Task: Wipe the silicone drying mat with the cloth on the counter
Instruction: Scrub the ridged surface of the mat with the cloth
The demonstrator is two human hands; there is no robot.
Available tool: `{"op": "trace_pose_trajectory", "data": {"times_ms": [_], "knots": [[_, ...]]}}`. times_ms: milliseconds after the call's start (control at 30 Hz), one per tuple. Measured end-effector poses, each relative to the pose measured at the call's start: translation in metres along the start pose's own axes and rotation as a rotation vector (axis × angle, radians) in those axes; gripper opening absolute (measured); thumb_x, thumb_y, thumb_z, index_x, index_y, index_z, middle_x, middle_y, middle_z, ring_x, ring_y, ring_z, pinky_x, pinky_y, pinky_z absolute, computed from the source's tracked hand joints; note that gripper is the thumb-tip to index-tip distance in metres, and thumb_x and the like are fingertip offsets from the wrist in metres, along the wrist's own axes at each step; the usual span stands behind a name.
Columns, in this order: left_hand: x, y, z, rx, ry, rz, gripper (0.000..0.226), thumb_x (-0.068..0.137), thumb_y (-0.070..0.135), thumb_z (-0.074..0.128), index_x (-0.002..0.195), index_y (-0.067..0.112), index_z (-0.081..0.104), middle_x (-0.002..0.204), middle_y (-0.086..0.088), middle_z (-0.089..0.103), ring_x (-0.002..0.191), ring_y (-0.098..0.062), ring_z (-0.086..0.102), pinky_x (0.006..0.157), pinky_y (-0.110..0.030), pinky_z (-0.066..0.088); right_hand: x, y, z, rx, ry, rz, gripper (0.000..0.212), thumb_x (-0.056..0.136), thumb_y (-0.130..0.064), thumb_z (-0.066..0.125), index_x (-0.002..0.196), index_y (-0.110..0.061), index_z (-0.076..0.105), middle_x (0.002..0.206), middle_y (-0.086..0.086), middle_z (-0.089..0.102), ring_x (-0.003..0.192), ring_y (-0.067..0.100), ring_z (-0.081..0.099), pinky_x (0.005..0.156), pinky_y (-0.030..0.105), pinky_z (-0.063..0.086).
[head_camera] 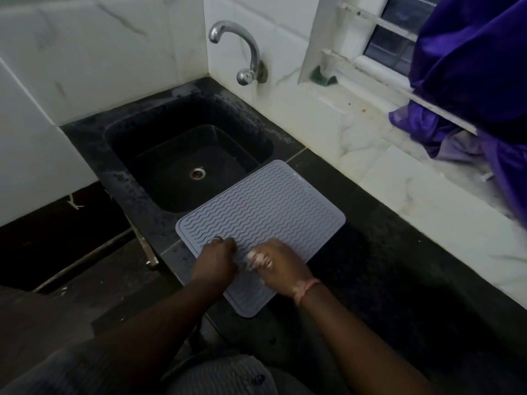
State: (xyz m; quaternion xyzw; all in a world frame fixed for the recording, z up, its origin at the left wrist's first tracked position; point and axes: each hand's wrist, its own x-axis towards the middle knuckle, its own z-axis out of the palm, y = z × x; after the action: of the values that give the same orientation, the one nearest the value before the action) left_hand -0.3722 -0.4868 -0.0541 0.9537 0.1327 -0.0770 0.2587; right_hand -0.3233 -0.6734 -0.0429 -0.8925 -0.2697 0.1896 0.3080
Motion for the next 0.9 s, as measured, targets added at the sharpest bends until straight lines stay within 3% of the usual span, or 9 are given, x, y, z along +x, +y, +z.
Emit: {"op": "trace_pose_trajectory", "data": {"times_ms": [67, 133, 200, 267, 333, 467, 600, 767, 900], "knots": [[0.007, -0.006, -0.003, 0.01, -0.071, 0.041, 0.037, 0.078, 0.016, 0.078, 0.109, 0.02, 0.06, 0.113, -0.005, 0.059, 0.103, -0.025, 0.059, 0.083, -0.037, 0.051, -0.012, 0.006, 0.021, -0.109, -0.063, -0.05, 0.031, 0.085, -0.017, 0.063, 0.107, -0.038, 0.069, 0.099, -0.018, 0.055, 0.094, 0.005, 0.049, 0.081, 0.016, 0.036], [0.014, -0.009, -0.007, 0.032, -0.153, 0.082, 0.041, 0.078, 0.017, 0.08, 0.11, 0.021, 0.055, 0.115, -0.005, 0.058, 0.104, -0.024, 0.058, 0.085, -0.036, 0.051, -0.014, 0.017, 0.017, -0.106, -0.007, 0.003, 0.025, 0.089, -0.026, 0.06, 0.109, -0.032, 0.073, 0.104, -0.01, 0.06, 0.099, 0.012, 0.053, 0.087, 0.025, 0.041], [0.021, -0.012, -0.012, 0.048, -0.222, 0.123, 0.044, 0.079, 0.018, 0.081, 0.114, 0.019, 0.053, 0.118, -0.005, 0.057, 0.106, -0.025, 0.058, 0.086, -0.037, 0.05, -0.003, 0.029, 0.001, -0.064, 0.156, 0.119, 0.022, 0.091, -0.032, 0.058, 0.103, -0.025, 0.076, 0.103, -0.005, 0.064, 0.101, 0.017, 0.058, 0.093, 0.032, 0.046], [0.028, -0.015, -0.014, 0.061, -0.279, 0.154, 0.048, 0.082, 0.019, 0.079, 0.12, 0.018, 0.05, 0.122, -0.006, 0.055, 0.111, -0.025, 0.057, 0.091, -0.037, 0.05, 0.015, 0.04, -0.018, -0.046, 0.325, 0.277, 0.012, 0.093, -0.02, 0.067, 0.098, -0.02, 0.078, 0.104, 0.002, 0.066, 0.101, 0.02, 0.062, 0.097, 0.036, 0.049], [0.031, -0.017, -0.015, 0.067, -0.324, 0.183, 0.049, 0.085, 0.019, 0.076, 0.125, 0.017, 0.047, 0.126, -0.006, 0.055, 0.114, -0.026, 0.056, 0.094, -0.038, 0.049, 0.033, 0.05, -0.029, -0.054, 0.437, 0.436, 0.017, 0.092, -0.007, 0.068, 0.105, -0.015, 0.078, 0.11, 0.01, 0.065, 0.104, 0.026, 0.063, 0.098, 0.038, 0.051], [0.042, -0.025, -0.022, 0.055, -0.377, 0.245, 0.04, 0.093, 0.018, 0.064, 0.13, 0.016, 0.05, 0.127, -0.006, 0.056, 0.117, -0.024, 0.058, 0.098, -0.038, 0.049, 0.065, 0.047, -0.035, -0.026, 0.629, 0.667, 0.025, 0.097, -0.012, 0.061, 0.12, -0.011, 0.069, 0.118, 0.018, 0.057, 0.108, 0.038, 0.06, 0.1, 0.044, 0.051], [0.081, -0.034, -0.047, 0.069, -0.192, 0.24, 0.039, 0.097, 0.014, 0.054, 0.136, 0.019, 0.054, 0.135, -0.006, 0.053, 0.121, -0.024, 0.052, 0.099, -0.038, 0.05, 0.096, 0.03, -0.03, -0.026, 0.683, 0.553, 0.027, 0.095, -0.013, 0.068, 0.122, -0.01, 0.068, 0.12, 0.016, 0.054, 0.105, 0.024, 0.055, 0.099, 0.029, 0.043], [0.116, -0.037, -0.065, 0.189, -0.3, 0.269, 0.07, 0.09, 0.03, 0.072, 0.153, 0.025, 0.04, 0.149, -0.008, 0.039, 0.134, -0.032, 0.04, 0.108, -0.044, 0.045, 0.129, 0.024, -0.037, -0.097, 0.597, 0.536, 0.019, 0.093, -0.008, 0.066, 0.109, -0.013, 0.075, 0.111, 0.012, 0.068, 0.104, 0.026, 0.063, 0.098, 0.034, 0.048], [0.119, -0.038, -0.061, 0.2, -0.267, 0.281, 0.071, 0.089, 0.035, 0.073, 0.151, 0.027, 0.041, 0.148, -0.007, 0.039, 0.133, -0.03, 0.041, 0.107, -0.042, 0.046, 0.121, -0.017, -0.006, -0.129, 0.476, 0.36, 0.015, 0.095, -0.014, 0.063, 0.098, -0.018, 0.078, 0.101, 0.004, 0.071, 0.096, 0.021, 0.065, 0.093, 0.045, 0.052]]}}
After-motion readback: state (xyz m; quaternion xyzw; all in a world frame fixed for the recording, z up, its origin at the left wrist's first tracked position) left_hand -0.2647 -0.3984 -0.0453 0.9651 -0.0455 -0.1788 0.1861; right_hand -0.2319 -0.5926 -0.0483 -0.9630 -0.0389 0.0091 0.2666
